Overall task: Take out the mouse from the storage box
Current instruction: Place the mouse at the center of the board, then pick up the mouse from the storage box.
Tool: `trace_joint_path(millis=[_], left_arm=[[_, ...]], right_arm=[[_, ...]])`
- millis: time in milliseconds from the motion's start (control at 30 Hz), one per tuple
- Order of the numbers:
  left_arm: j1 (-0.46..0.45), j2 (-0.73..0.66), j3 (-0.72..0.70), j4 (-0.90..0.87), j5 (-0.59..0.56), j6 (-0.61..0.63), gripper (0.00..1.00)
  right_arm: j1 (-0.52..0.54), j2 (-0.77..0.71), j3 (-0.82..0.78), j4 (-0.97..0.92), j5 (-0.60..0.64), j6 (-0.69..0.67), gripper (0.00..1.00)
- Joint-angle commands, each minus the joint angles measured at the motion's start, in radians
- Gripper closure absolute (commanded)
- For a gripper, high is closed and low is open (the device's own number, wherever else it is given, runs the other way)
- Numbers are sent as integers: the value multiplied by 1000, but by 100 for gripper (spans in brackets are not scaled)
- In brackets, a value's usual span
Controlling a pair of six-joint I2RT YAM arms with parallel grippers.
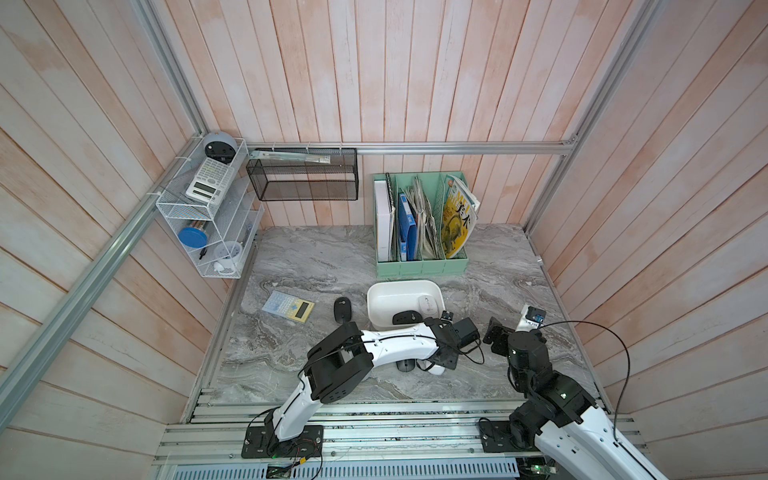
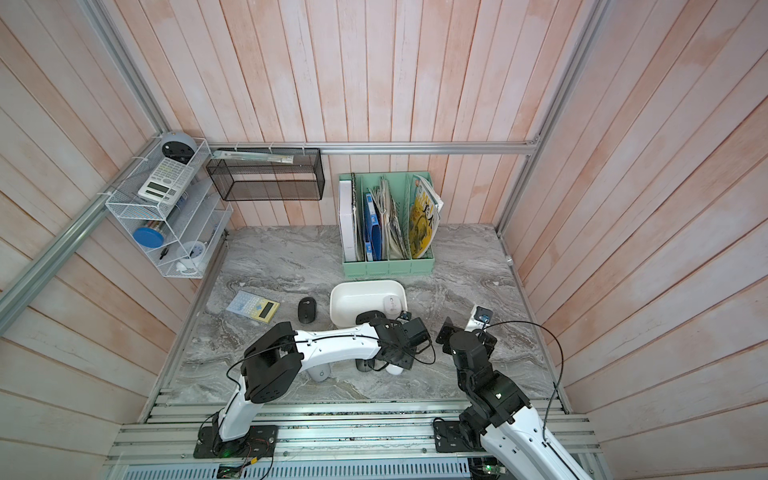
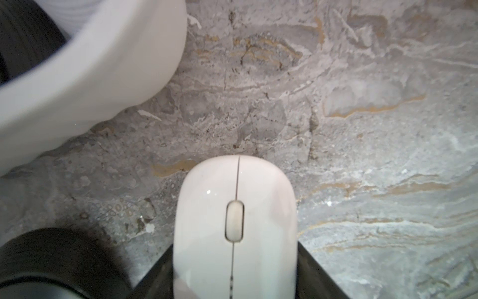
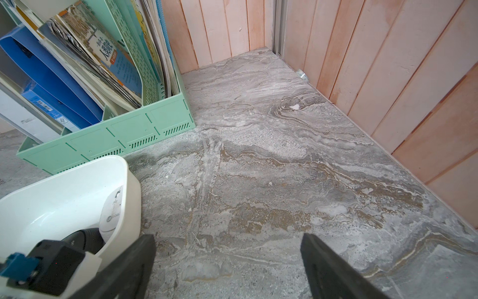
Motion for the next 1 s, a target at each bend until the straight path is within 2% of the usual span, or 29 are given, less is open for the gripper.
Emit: trace_joint_path(millis=[0, 100, 267, 467, 567, 667, 833, 967], left_arm=[[-5, 2, 19, 14, 0, -4, 28], [-5, -10, 11, 18, -13, -5, 21], [-5, -49, -12, 30, -28, -1, 20], [-2, -186, -113, 75, -100, 1, 20], [14, -308, -218, 116, -157, 0, 20], [39, -447, -337, 136, -242, -1, 18], [122, -724, -574, 174, -334, -2, 15], [232, -957, -746, 173, -385, 23, 12]], right_arm=[[-5, -3, -11, -20, 24, 14, 5], [-7, 1, -12, -19, 24, 14, 5], [-6, 4, -11, -18, 24, 14, 5], [-9, 5, -16, -4, 17, 1, 4], [-11, 32, -10, 6, 5, -7, 4], [-13, 85, 4, 34, -58, -20, 4], [-12, 244, 97, 67, -233, -79, 3], [-9, 415, 203, 75, -391, -116, 2]])
